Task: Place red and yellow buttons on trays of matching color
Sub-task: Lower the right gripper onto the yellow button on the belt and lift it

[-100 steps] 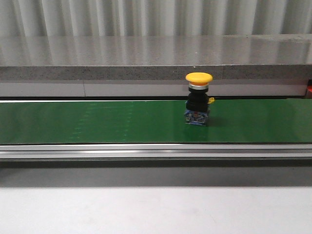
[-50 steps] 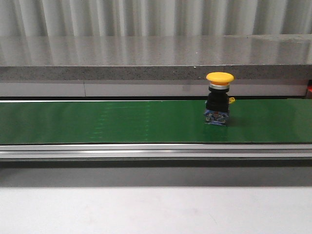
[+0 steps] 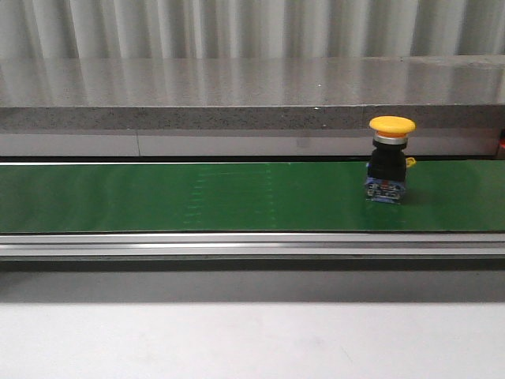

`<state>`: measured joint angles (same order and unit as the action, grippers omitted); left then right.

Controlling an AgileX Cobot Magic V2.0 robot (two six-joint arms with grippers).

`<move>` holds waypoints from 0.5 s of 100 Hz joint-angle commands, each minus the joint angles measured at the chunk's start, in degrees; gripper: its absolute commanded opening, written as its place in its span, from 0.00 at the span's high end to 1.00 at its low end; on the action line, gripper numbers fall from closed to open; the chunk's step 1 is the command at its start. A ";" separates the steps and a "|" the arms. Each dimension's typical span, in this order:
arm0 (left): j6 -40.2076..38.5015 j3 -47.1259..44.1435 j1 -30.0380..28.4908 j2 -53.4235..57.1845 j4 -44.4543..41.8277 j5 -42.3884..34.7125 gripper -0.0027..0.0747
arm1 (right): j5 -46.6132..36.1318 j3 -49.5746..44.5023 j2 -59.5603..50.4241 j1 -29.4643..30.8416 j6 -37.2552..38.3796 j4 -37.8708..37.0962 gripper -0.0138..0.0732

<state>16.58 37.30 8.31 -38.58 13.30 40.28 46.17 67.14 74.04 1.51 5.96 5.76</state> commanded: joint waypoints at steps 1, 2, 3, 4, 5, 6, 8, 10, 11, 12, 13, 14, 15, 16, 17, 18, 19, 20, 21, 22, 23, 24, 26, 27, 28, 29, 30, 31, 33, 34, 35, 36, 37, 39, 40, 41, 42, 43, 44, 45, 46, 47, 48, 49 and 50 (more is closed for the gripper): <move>-0.11 1.53 0.37 0.07 1.14 -3.58 0.99 | -1.36 1.52 -1.85 -3.29 -0.32 1.31 0.23; -0.11 1.53 0.37 0.07 1.14 -3.58 0.99 | -1.24 1.59 -1.80 -3.54 -0.32 1.42 0.23; -0.11 1.53 0.37 0.07 1.14 -3.58 0.99 | -1.17 1.59 -1.80 -4.04 -0.32 1.67 0.23; -0.11 1.53 0.37 0.07 1.14 -3.58 0.99 | -1.08 1.65 -1.80 -4.28 -0.32 1.81 0.23; -0.11 1.53 0.37 0.07 1.14 -3.58 0.99 | -1.02 1.65 -1.80 -4.74 -0.32 2.04 0.23; -0.11 1.53 0.37 0.07 1.14 -3.58 0.99 | -0.94 1.66 -1.74 -4.96 -0.32 2.15 0.23; -0.11 1.53 0.37 0.07 1.14 -3.58 0.99 | -0.86 1.66 -1.68 -5.61 -0.32 2.42 0.23; -0.11 1.53 0.37 0.07 1.14 -3.58 0.99 | -0.56 1.66 -1.60 -6.22 -0.32 2.67 0.23; -0.11 1.53 0.37 0.07 1.14 -3.58 0.99 | -0.29 1.66 -1.50 -6.42 -0.32 2.75 0.23; -0.11 1.53 0.37 0.07 1.14 -3.58 0.99 | -0.15 1.66 -1.50 -6.77 -0.32 2.89 0.23; -0.11 1.53 0.37 0.07 1.14 -3.58 0.99 | 0.16 1.66 -1.34 -6.95 -0.32 2.91 0.22; -0.11 1.53 0.37 0.07 1.14 -3.58 0.99 | 0.33 1.73 -1.27 -7.29 -0.32 3.11 0.22; -0.11 1.53 0.37 0.07 1.14 -3.58 0.99 | 0.51 1.72 -1.12 -7.46 -0.32 3.21 0.21; -0.11 1.53 0.37 0.07 1.14 -3.58 0.99 | 0.96 1.78 -1.04 -7.62 -0.32 3.26 0.21; -0.11 1.53 0.37 0.07 1.14 -3.58 0.99 | 1.17 1.78 -0.94 -7.92 -0.32 3.35 0.20; -0.11 1.53 0.37 0.07 1.14 -3.58 0.99 | 1.66 1.88 -0.75 -8.06 -0.32 3.42 0.20; -0.11 1.53 0.37 0.07 1.14 -3.58 0.99 | 1.92 1.88 -0.64 -8.36 -0.32 3.53 0.19; -0.11 1.53 0.37 0.07 1.14 -3.58 0.99 | 2.53 2.05 -0.35 -8.51 -0.32 3.53 0.18; -0.11 1.53 0.37 0.07 1.14 -3.58 0.99 | 2.85 2.14 -0.21 -8.79 -0.32 3.53 0.17; -0.11 1.53 0.37 0.07 1.14 -3.58 0.99 | 3.19 2.24 0.08 -8.93 -0.32 3.53 0.16; -0.11 1.53 0.37 0.07 1.14 -3.58 0.99 | 3.83 2.44 0.24 -9.08 -0.32 3.53 0.15; -0.11 1.53 0.37 0.07 1.14 -3.58 0.99 | 4.17 2.54 0.40 -9.34 -0.32 3.53 0.14; -0.11 1.53 0.37 0.07 1.14 -3.58 0.99 | 5.06 2.85 0.92 -9.75 -0.32 3.53 0.13; -0.11 1.53 0.37 0.07 1.14 -3.58 0.99 | 5.58 3.07 1.26 -9.87 -0.32 3.53 0.12; -0.11 1.53 0.37 0.07 1.14 -3.58 0.99 | 5.84 3.18 1.44 -10.11 -0.32 3.53 0.11; -0.11 1.53 0.37 0.07 1.14 -3.58 0.99 | 6.11 3.29 1.78 -10.24 -0.32 3.53 0.11; -0.11 1.53 0.37 0.07 1.14 -3.58 0.99 | 6.54 3.50 1.97 -10.36 -0.32 3.53 0.10; -0.11 1.53 0.37 0.07 1.14 -3.58 0.99 | 6.72 3.60 2.15 -10.56 -0.32 3.53 0.10; -0.11 1.53 0.37 0.07 1.14 -3.58 0.99 | 7.25 3.90 2.66 -10.91 -0.32 3.59 0.10; -0.11 1.53 0.37 0.07 1.14 -3.58 0.99 | 7.52 4.10 3.00 -11.01 -0.32 3.60 0.10; -0.11 1.53 0.37 0.07 1.14 -3.58 0.99 | 7.65 4.21 3.18 -11.23 -0.32 3.67 0.10; -0.11 1.53 0.37 0.07 1.14 -3.58 0.99 | 7.75 4.32 3.54 -11.34 -0.32 3.66 0.10; -0.11 1.53 0.37 0.07 1.14 -3.58 0.99 | 7.95 4.49 3.72 -11.44 -0.32 3.66 0.10; -0.11 1.53 0.37 0.07 1.14 -3.58 0.99 | 8.11 4.72 4.21 -11.72 -0.32 3.66 0.10; -0.11 1.53 0.37 0.07 1.14 -3.58 0.99 | 8.19 4.81 4.38 -11.91 -0.32 3.66 0.10; -0.11 1.53 0.37 0.07 1.14 -3.58 0.99 | 8.35 4.99 4.74 -11.99 -0.32 3.66 0.10; -0.11 1.53 0.37 0.07 1.14 -3.58 0.99 | 8.44 5.08 4.92 -12.14 -0.32 3.66 0.10; -0.11 1.53 0.37 0.07 1.14 -3.58 0.99 | 8.53 5.16 5.27 -12.21 -0.32 3.66 0.10; -0.11 1.53 0.37 0.07 1.14 -3.58 0.99 | 8.69 5.35 5.48 -12.28 -0.32 3.66 0.10; -0.11 1.53 0.37 0.07 1.14 -3.58 0.99 | 8.79 5.45 5.67 -12.41 -0.32 3.66 0.10; -0.11 1.53 0.37 0.07 1.14 -3.58 0.99 | 8.98 5.63 6.07 -12.43 -0.32 3.66 0.10; -0.11 1.53 0.37 0.07 1.14 -3.58 0.99 | 9.07 5.71 6.26 -12.49 -0.32 3.66 0.10; -0.11 1.53 0.37 0.07 1.14 -3.58 0.99 | 9.18 5.84 6.69 -12.49 -0.32 3.66 0.10; -0.11 1.53 0.37 0.07 1.14 -3.58 0.99 | 9.19 5.92 6.90 -12.49 -0.32 3.66 0.10; -0.11 1.53 0.37 0.07 1.14 -3.58 0.99 | 9.26 6.00 7.31 -12.49 -0.32 3.66 0.10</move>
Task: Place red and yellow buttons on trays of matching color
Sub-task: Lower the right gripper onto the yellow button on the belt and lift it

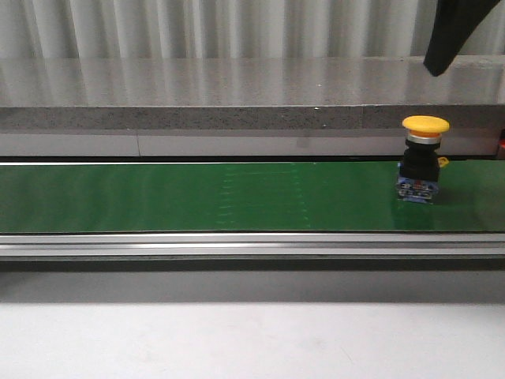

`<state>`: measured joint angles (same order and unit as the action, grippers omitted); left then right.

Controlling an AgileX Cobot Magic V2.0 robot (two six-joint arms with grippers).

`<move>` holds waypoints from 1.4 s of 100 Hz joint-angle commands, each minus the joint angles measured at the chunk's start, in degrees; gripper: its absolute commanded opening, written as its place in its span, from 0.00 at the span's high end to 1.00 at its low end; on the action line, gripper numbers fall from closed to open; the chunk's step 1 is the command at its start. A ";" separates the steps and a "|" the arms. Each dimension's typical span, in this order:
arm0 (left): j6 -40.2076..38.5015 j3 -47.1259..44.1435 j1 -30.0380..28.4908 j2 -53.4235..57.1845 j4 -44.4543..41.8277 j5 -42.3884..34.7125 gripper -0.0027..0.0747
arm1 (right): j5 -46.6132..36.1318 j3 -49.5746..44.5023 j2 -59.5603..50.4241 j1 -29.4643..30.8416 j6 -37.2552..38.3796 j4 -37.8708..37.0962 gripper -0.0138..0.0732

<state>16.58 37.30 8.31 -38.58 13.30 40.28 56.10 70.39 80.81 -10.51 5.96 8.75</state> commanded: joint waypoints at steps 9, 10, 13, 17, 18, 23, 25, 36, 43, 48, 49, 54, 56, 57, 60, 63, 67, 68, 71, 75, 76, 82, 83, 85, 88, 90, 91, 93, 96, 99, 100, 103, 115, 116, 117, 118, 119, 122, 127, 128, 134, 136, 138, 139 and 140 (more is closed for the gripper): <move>-0.11 1.53 0.37 0.07 1.14 -3.58 0.99 | 0.63 3.85 3.45 -0.47 -0.32 0.67 0.10; -0.11 1.53 0.37 0.07 1.14 -3.58 0.99 | 0.84 4.01 3.95 -0.47 -0.32 0.61 0.10; -0.11 1.53 0.37 0.07 1.14 -3.58 0.99 | 1.19 4.30 4.95 -0.47 -0.37 0.54 0.10; -0.11 1.53 0.37 0.07 1.14 -3.58 0.99 | 1.41 4.62 6.34 -0.47 -0.51 0.13 0.10; -0.11 1.53 0.37 0.07 1.14 -3.58 0.99 | 1.41 4.63 6.56 -0.47 -0.57 -0.11 0.10; -0.11 1.53 0.37 0.07 1.14 -3.58 0.99 | 1.41 4.68 8.07 -0.47 -0.79 -1.60 0.10; -0.11 1.53 0.37 0.07 1.14 -3.58 0.99 | 1.41 4.68 8.65 -0.47 -0.79 -2.31 0.10; -0.11 1.53 0.37 0.07 1.14 -3.58 0.99 | 1.20 4.68 11.57 0.02 -0.79 -4.49 0.11; -0.11 1.53 0.37 0.07 1.14 -3.58 0.99 | 1.20 4.68 13.02 0.60 -0.79 -4.63 0.17; -0.11 1.53 0.37 0.07 1.14 -3.58 0.99 | 1.20 4.68 13.79 1.09 -0.79 -4.63 0.25; -0.11 1.53 0.37 0.07 1.14 -3.58 0.99 | 1.20 4.68 13.97 1.16 -0.79 -4.63 0.27; -0.11 1.53 0.37 0.07 1.14 -3.58 0.99 | 1.03 4.62 14.17 1.41 -0.79 -4.63 0.37; -0.11 1.53 0.37 0.07 1.14 -3.58 0.99 | 0.97 4.62 14.17 1.46 -0.79 -4.63 0.42; -0.11 1.53 0.37 0.07 1.14 -3.58 0.99 | 0.97 4.62 14.17 1.52 -0.79 -4.63 0.44; -0.11 1.53 0.37 0.07 1.14 -3.58 0.99 | 0.90 4.62 14.17 1.58 -0.79 -4.63 0.50; -0.11 1.53 0.37 0.07 1.14 -3.58 0.99 | 0.78 4.62 14.11 1.70 -0.79 -4.63 0.54; -0.11 1.53 0.37 0.07 1.14 -3.58 0.99 | 0.78 4.62 14.06 1.71 -0.79 -4.63 0.59; -0.11 1.53 0.37 0.07 1.14 -3.58 0.99 | 0.78 4.62 14.06 1.77 -0.79 -4.63 0.60; -0.11 1.53 0.37 0.07 1.14 -3.58 0.99 | 0.89 4.62 14.00 1.83 -0.79 -4.63 0.62; -0.11 1.53 0.37 0.07 1.14 -3.58 0.99 | 1.19 4.62 13.86 1.83 -0.74 -4.63 0.63; -0.11 1.53 0.37 0.07 1.14 -3.58 0.99 | 1.25 4.62 13.86 1.83 -0.74 -4.63 0.63; -0.11 1.53 0.37 0.07 1.14 -3.58 0.99 | 1.53 4.62 13.24 1.83 -0.44 -4.63 0.63; -0.11 1.53 0.37 0.07 1.14 -3.58 0.99 | 1.60 4.62 13.15 1.83 -0.33 -4.63 0.63; -0.11 1.53 0.37 0.07 1.14 -3.58 0.99 | 1.59 4.62 12.70 1.83 -0.08 -4.63 0.63; -0.11 1.53 0.37 0.07 1.14 -3.58 0.99 | 1.52 4.62 12.14 2.03 0.18 -4.63 0.63; -0.11 1.53 0.37 0.07 1.14 -3.58 0.99 | 1.42 4.62 11.58 2.22 0.33 -4.63 0.63; -0.11 1.53 0.37 0.07 1.14 -3.58 0.99 | 1.32 4.62 11.22 2.31 0.38 -4.63 0.63; -0.11 1.53 0.37 0.07 1.14 -3.58 0.99 | 1.26 4.62 10.87 2.54 0.43 -4.63 0.63; -0.11 1.53 0.37 0.07 1.14 -3.58 0.99 | 1.20 4.62 9.85 2.94 0.40 -4.63 0.63; -0.11 1.53 0.37 0.07 1.14 -3.58 0.99 | 1.27 4.62 8.99 3.52 0.40 -4.63 0.63; -0.11 1.53 0.37 0.07 1.14 -3.58 0.99 | 1.27 4.62 8.78 3.82 0.40 -4.63 0.63; -0.11 1.53 0.37 0.07 1.14 -3.58 0.99 | 1.57 4.62 7.68 4.46 0.40 -4.63 0.63; -0.11 1.53 0.37 0.07 1.14 -3.58 0.99 | 3.77 4.62 3.92 8.29 0.40 -4.63 0.63; -0.11 1.53 0.37 0.07 1.14 -3.58 0.99 | 3.95 4.62 3.68 8.87 0.40 -4.63 0.63; -0.11 1.53 0.37 0.07 1.14 -3.58 0.99 | 4.12 4.62 3.22 9.19 0.40 -4.63 0.63; -0.11 1.53 0.37 0.07 1.14 -3.58 0.99 | 4.49 4.62 3.00 9.81 0.40 -4.63 0.63; -0.11 1.53 0.37 0.07 1.14 -3.58 0.99 | 4.67 4.62 2.77 10.13 0.40 -4.63 0.63; -0.11 1.53 0.37 0.07 1.14 -3.58 0.99 | 5.56 4.62 1.63 11.53 0.40 -4.65 0.63; -0.11 1.53 0.37 0.07 1.14 -3.58 0.99 | 6.78 4.62 0.06 14.12 0.40 -4.70 0.63; -0.11 1.53 0.37 0.07 1.14 -3.58 0.99 | 6.94 4.62 -0.16 14.88 0.40 -4.70 0.63; -0.11 1.53 0.37 0.07 1.14 -3.58 0.99 | 8.59 4.62 -1.93 18.00 0.40 -4.78 0.63; -0.11 1.53 0.37 0.07 1.14 -3.58 0.99 | 9.06 4.62 -2.46 19.23 0.40 -4.78 0.63; -0.11 1.53 0.37 0.07 1.14 -3.58 0.99 | 9.34 4.62 -2.89 20.46 0.40 -4.78 0.63; -0.11 1.53 0.37 0.07 1.14 -3.58 0.99 | 9.62 4.62 -3.04 20.87 0.40 -4.78 0.63; -0.11 1.53 0.37 0.07 1.14 -3.58 0.99 | 9.75 4.62 -3.20 21.69 0.40 -4.78 0.63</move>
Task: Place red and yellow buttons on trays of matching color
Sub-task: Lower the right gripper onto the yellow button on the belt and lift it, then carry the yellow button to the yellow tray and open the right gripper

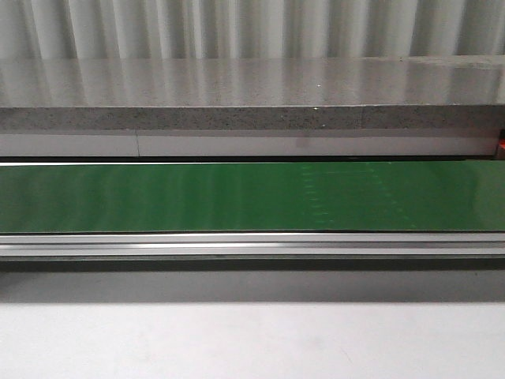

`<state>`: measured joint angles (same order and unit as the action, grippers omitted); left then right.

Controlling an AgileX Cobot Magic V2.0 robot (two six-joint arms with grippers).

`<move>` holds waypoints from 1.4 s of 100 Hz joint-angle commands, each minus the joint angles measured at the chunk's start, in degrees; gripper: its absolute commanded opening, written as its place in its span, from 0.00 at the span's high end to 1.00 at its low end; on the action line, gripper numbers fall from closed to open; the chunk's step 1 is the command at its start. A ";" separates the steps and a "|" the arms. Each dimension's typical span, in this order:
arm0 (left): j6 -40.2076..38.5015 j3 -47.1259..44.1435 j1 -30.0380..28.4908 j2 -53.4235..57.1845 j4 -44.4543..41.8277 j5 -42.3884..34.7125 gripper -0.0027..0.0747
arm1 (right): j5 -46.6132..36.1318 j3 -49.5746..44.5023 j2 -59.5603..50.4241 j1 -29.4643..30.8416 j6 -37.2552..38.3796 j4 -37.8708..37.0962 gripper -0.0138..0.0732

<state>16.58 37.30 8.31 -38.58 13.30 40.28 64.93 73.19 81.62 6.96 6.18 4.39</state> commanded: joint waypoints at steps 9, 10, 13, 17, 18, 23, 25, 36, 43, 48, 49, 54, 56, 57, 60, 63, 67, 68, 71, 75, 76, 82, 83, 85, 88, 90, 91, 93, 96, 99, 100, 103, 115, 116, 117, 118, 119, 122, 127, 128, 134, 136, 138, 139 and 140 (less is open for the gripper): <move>-0.11 1.53 0.37 0.07 1.14 -3.58 0.99 | 3.10 1.82 -5.23 9.44 0.18 -0.57 0.63; -0.11 1.53 0.37 0.07 1.14 -3.58 0.99 | 3.50 1.82 -5.28 9.84 0.18 -0.56 0.63; -0.11 1.53 0.37 0.07 1.14 -3.58 0.99 | 4.34 1.82 -5.40 11.45 0.18 -0.56 0.63; -0.11 1.53 0.37 0.07 1.14 -3.58 0.99 | 5.77 1.82 -5.40 13.77 0.18 -0.56 0.63; -0.11 1.53 0.37 0.07 1.14 -3.58 0.99 | 6.03 1.82 -5.40 14.54 0.18 -0.56 0.63; -0.11 1.53 0.37 0.07 1.14 -3.58 0.99 | 7.80 1.69 -5.19 17.23 0.18 -0.60 0.63; -0.11 1.53 0.37 0.07 1.14 -3.58 0.99 | 8.52 1.63 -5.11 18.39 0.18 -0.72 0.63; -0.11 1.53 0.37 0.07 1.14 -3.58 0.99 | 10.32 1.63 -4.46 23.48 0.18 -1.77 0.63; -0.11 1.53 0.37 0.07 1.14 -3.58 0.99 | 10.13 1.63 -3.72 26.33 0.23 -2.05 0.63; -0.11 1.53 0.37 0.07 1.14 -3.58 0.99 | 9.30 1.62 -2.72 27.89 0.23 -2.09 0.63; -0.11 1.53 0.37 0.07 1.14 -3.58 0.99 | 9.22 1.62 -2.59 28.30 0.23 -2.09 0.63; -0.11 1.53 0.37 0.07 1.14 -3.58 0.99 | 9.23 1.62 -1.03 29.37 0.23 -2.09 0.63; -0.11 1.53 0.37 0.07 1.14 -3.58 0.99 | 9.36 1.62 -0.59 29.74 0.23 -2.09 0.63; -0.11 1.53 0.37 0.07 1.14 -3.58 0.99 | 9.54 1.56 -0.13 29.84 0.23 -2.09 0.63; -0.11 1.53 0.37 0.07 1.14 -3.58 0.99 | 9.74 1.51 0.85 30.25 0.23 -2.09 0.63; -0.11 1.53 0.37 0.07 1.14 -3.58 0.99 | 10.01 1.51 1.86 30.46 0.23 -2.16 0.63; -0.11 1.53 0.37 0.07 1.14 -3.58 0.99 | 10.16 1.51 3.32 30.74 0.23 -2.43 0.63; -0.11 1.53 0.37 0.07 1.14 -3.58 0.99 | 10.18 1.51 3.75 30.74 0.23 -2.49 0.63; -0.11 1.53 0.37 0.07 1.14 -3.58 0.99 | 10.23 1.51 4.52 30.81 0.23 -2.77 0.63; -0.11 1.53 0.37 0.07 1.14 -3.58 0.99 | 10.31 1.51 5.47 30.81 0.23 -3.04 0.63; -0.11 1.53 0.37 0.07 1.14 -3.58 0.99 | 10.30 1.51 5.60 30.81 0.23 -3.22 0.63; -0.11 1.53 0.37 0.07 1.14 -3.58 0.99 | 10.30 1.51 6.68 30.85 0.28 -3.92 0.63; -0.11 1.53 0.37 0.07 1.14 -3.58 0.99 | 10.23 1.51 6.80 30.85 0.25 -4.08 0.63; -0.11 1.53 0.37 0.07 1.14 -3.58 0.99 | 10.18 1.51 7.16 30.87 0.43 -4.39 0.63; -0.11 1.53 0.37 0.07 1.14 -3.58 0.99 | 10.03 1.51 7.46 30.92 1.03 -4.79 0.63; -0.11 1.53 0.37 0.07 1.14 -3.58 0.99 | 9.89 1.51 7.75 30.94 1.64 -5.06 0.63; -0.11 1.53 0.37 0.07 1.14 -3.58 0.99 | 9.89 1.44 7.87 30.99 2.08 -5.15 0.63; -0.11 1.53 0.37 0.07 1.14 -3.58 0.99 | 9.89 1.44 8.15 30.99 2.47 -5.49 0.63; -0.11 1.53 0.37 0.07 1.14 -3.58 0.99 | 9.89 1.44 8.43 30.99 3.20 -6.07 0.63; -0.11 1.53 0.37 0.07 1.14 -3.58 0.99 | 9.65 1.23 8.70 30.99 3.67 -6.95 0.63; -0.11 1.53 0.37 0.07 1.14 -3.58 0.99 | 9.66 1.23 8.70 30.99 3.85 -7.18 0.63; -0.11 1.53 0.37 0.07 1.14 -3.58 0.99 | 9.66 0.91 8.84 30.99 4.79 -7.92 0.63; -0.11 1.53 0.37 0.07 1.14 -3.58 0.99 | 8.30 -0.95 9.21 30.99 6.06 -8.68 0.63; -0.11 1.53 0.37 0.07 1.14 -3.58 0.99 | 8.19 -1.08 9.27 30.99 6.06 -8.74 0.63; -0.11 1.53 0.37 0.07 1.14 -3.58 0.99 | 8.07 -1.19 9.28 30.99 6.12 -8.74 0.63; -0.11 1.53 0.37 0.07 1.14 -3.58 0.99 | 7.80 -1.39 9.43 30.99 6.11 -8.74 0.63; -0.11 1.53 0.37 0.07 1.14 -3.58 0.99 | 7.68 -1.51 9.53 30.99 6.12 -8.74 0.63; -0.11 1.53 0.37 0.07 1.14 -3.58 0.99 | 7.04 -2.08 10.11 30.99 6.30 -8.74 0.63; -0.11 1.53 0.37 0.07 1.14 -3.58 0.99 | 6.74 -2.76 11.27 30.99 7.16 -8.67 0.63; -0.11 1.53 0.37 0.07 1.14 -3.58 0.99 | 6.74 -2.82 11.45 30.99 7.16 -8.67 0.63; -0.11 1.53 0.37 0.07 1.14 -3.58 0.99 | 6.74 -3.24 12.98 30.99 7.16 -8.67 0.63; -0.11 1.53 0.37 0.07 1.14 -3.58 0.99 | 6.58 -3.26 13.39 30.99 7.16 -8.67 0.63; -0.11 1.53 0.37 0.07 1.14 -3.58 0.99 | 6.43 -3.26 13.56 30.99 7.16 -8.67 0.63; -0.11 1.53 0.37 0.07 1.14 -3.58 0.99 | 6.20 -3.26 13.80 30.99 7.16 -8.67 0.63; -0.11 1.53 0.37 0.07 1.14 -3.58 0.99 | 6.08 -3.26 13.92 30.99 7.16 -8.67 0.63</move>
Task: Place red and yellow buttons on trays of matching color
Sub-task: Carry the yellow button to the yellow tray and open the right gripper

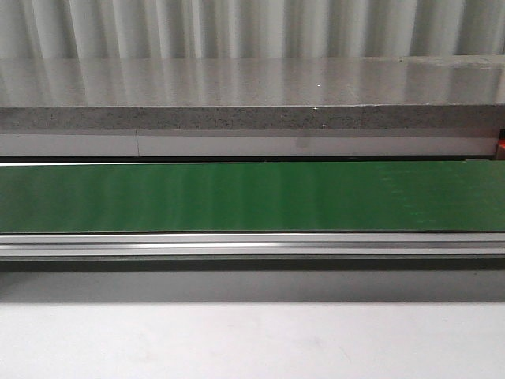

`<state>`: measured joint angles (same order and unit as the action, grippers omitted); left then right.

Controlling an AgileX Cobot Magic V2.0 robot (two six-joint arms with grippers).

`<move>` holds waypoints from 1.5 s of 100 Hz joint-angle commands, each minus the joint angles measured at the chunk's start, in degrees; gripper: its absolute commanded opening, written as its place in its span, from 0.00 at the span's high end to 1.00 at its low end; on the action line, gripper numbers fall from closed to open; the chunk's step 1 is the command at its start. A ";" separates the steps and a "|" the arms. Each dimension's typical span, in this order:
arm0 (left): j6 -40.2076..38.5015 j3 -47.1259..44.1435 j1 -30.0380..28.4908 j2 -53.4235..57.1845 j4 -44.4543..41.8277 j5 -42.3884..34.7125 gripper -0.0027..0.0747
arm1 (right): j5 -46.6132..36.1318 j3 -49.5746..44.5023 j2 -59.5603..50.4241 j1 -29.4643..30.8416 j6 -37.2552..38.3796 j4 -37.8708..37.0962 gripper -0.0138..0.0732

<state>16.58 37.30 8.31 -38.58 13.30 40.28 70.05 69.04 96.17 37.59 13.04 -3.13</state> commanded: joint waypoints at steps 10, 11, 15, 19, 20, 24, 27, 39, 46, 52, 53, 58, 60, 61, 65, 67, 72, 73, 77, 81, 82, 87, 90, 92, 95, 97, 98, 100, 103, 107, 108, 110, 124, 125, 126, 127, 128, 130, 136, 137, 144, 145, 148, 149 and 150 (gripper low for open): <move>-0.11 1.53 0.37 0.07 1.14 -3.58 0.99 | -1.45 0.88 -0.03 0.37 0.34 -1.14 0.63; -0.11 1.53 0.37 0.07 1.14 -3.58 0.99 | -1.60 0.88 -0.04 0.37 0.34 -1.14 0.63; -0.11 1.53 0.37 0.07 1.14 -3.58 0.99 | -2.31 0.84 0.16 0.37 0.40 -1.14 0.63; -0.11 1.53 0.37 0.07 1.14 -3.58 0.99 | -2.91 0.84 0.46 0.37 0.40 -1.14 0.63; -0.11 1.53 0.37 0.07 1.14 -3.58 0.99 | -3.18 0.84 0.61 0.37 0.40 -1.14 0.63; -0.11 1.53 0.37 0.07 1.14 -3.58 0.99 | -3.66 0.84 1.21 0.37 0.48 -1.14 0.63; -0.11 1.53 0.37 0.07 1.14 -3.58 0.99 | -3.74 0.84 1.72 0.37 0.53 -1.14 0.63; -0.11 1.53 0.37 0.07 1.14 -3.58 0.99 | -3.94 0.84 3.89 0.37 0.53 -1.14 0.63; -0.11 1.53 0.37 0.07 1.14 -3.58 0.99 | -4.60 0.84 4.85 0.37 0.53 -1.14 0.63; -0.11 1.53 0.37 0.07 1.14 -3.58 0.99 | -5.03 0.84 5.61 0.37 0.53 -1.14 0.63; -0.11 1.53 0.37 0.07 1.14 -3.58 0.99 | -5.08 0.84 5.63 0.37 0.53 -1.14 0.63; -0.11 1.53 0.37 0.07 1.14 -3.58 0.99 | -5.44 0.91 6.23 0.37 0.53 -1.14 0.63; -0.11 1.53 0.37 0.07 1.14 -3.58 0.99 | -5.44 0.96 6.41 0.37 0.53 -1.14 0.63; -0.11 1.53 0.37 0.07 1.14 -3.58 0.99 | -5.50 0.95 6.51 0.37 0.53 -1.14 0.63; -0.11 1.53 0.37 0.07 1.14 -3.58 0.99 | -5.49 1.08 6.85 0.37 0.53 -0.91 0.63; -0.11 1.53 0.37 0.07 1.14 -3.58 0.99 | -5.49 1.08 7.13 0.37 0.53 -0.85 0.62; -0.11 1.53 0.37 0.07 1.14 -3.58 0.99 | -5.20 1.14 7.53 0.37 0.53 -0.84 0.61; -0.11 1.53 0.37 0.07 1.14 -3.58 0.99 | -5.12 1.14 7.66 0.37 0.53 -0.84 0.60; -0.11 1.53 0.37 0.07 1.14 -3.58 0.99 | -5.03 1.14 7.78 0.37 0.53 -0.84 0.56; -0.11 1.53 0.37 0.07 1.14 -3.58 0.99 | -5.08 1.14 7.78 0.37 0.53 -0.84 0.49; -0.11 1.53 0.37 0.07 1.14 -3.58 0.99 | -5.08 1.14 7.78 0.37 0.53 -0.84 0.46; -0.11 1.53 0.37 0.07 1.14 -3.58 0.99 | -5.36 1.19 7.78 0.37 0.53 -0.84 0.38; -0.11 1.53 0.37 0.07 1.14 -3.58 0.99 | -5.51 1.19 7.78 0.37 0.53 -0.84 0.34; -0.11 1.53 0.37 0.07 1.14 -3.58 0.99 | -5.59 1.19 7.78 0.37 0.53 -0.84 0.31; -0.11 1.53 0.37 0.07 1.14 -3.58 0.99 | -5.60 1.19 7.78 0.37 0.53 -0.84 0.29; -0.11 1.53 0.37 0.07 1.14 -3.58 0.99 | -5.65 1.19 7.78 0.37 0.53 -0.84 0.28; -0.11 1.53 0.37 0.07 1.14 -3.58 0.99 | -5.65 1.19 7.78 0.37 0.53 -0.84 0.28; -0.11 1.53 0.37 0.07 1.14 -3.58 0.99 | -5.65 1.19 7.78 0.37 0.53 -0.84 0.27; -0.11 1.53 0.37 0.07 1.14 -3.58 0.99 | -5.53 1.19 7.78 0.37 0.53 -0.84 0.28; -0.11 1.53 0.37 0.07 1.14 -3.58 0.99 | -5.34 1.19 7.78 0.37 0.53 -0.84 0.28; -0.11 1.53 0.37 0.07 1.14 -3.58 0.99 | -5.27 1.19 7.78 0.37 0.53 -0.84 0.28; -0.11 1.53 0.37 0.07 1.14 -3.58 0.99 | -5.15 1.19 7.78 0.37 0.53 -0.84 0.28; -0.11 1.53 0.37 0.07 1.14 -3.58 0.99 | -4.61 1.19 6.51 0.37 0.53 -0.93 0.28; -0.11 1.53 0.37 0.07 1.14 -3.58 0.99 | -4.61 1.19 6.31 0.37 0.53 -0.93 0.28; -0.11 1.53 0.37 0.07 1.14 -3.58 0.99 | -4.61 1.19 6.19 0.37 0.53 -0.93 0.28; -0.11 1.53 0.37 0.07 1.14 -3.58 0.99 | -4.61 1.19 5.91 0.37 0.53 -1.00 0.28; -0.11 1.53 0.37 0.07 1.14 -3.58 0.99 | -4.61 1.19 5.77 0.37 0.53 -1.07 0.28; -0.11 1.53 0.37 0.07 1.14 -3.58 0.99 | -4.61 1.19 5.26 0.37 0.53 -1.16 0.28; -0.11 1.53 0.37 0.07 1.14 -3.58 0.99 | -4.49 1.19 3.80 0.37 0.53 -1.46 0.28; -0.11 1.53 0.37 0.07 1.14 -3.58 0.99 | -4.41 1.19 3.42 0.37 0.53 -1.47 0.28; -0.11 1.53 0.37 0.07 1.14 -3.58 0.99 | -3.82 1.19 1.18 0.37 0.53 -1.74 0.28; -0.11 1.53 0.37 0.07 1.14 -3.58 0.99 | -3.81 1.19 0.95 0.37 0.53 -1.80 0.28; -0.11 1.53 0.37 0.07 1.14 -3.58 0.99 | -3.58 1.19 -0.25 0.37 0.53 -1.81 0.28; -0.11 1.53 0.37 0.07 1.14 -3.58 0.99 | -3.58 1.19 -0.50 0.37 0.53 -1.81 0.28; -0.11 1.53 0.37 0.07 1.14 -3.58 0.99 | -3.52 1.19 -0.76 0.37 0.53 -1.81 0.28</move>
<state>16.58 37.30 8.31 -38.58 13.30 40.28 64.90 68.69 100.66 37.59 13.61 -3.64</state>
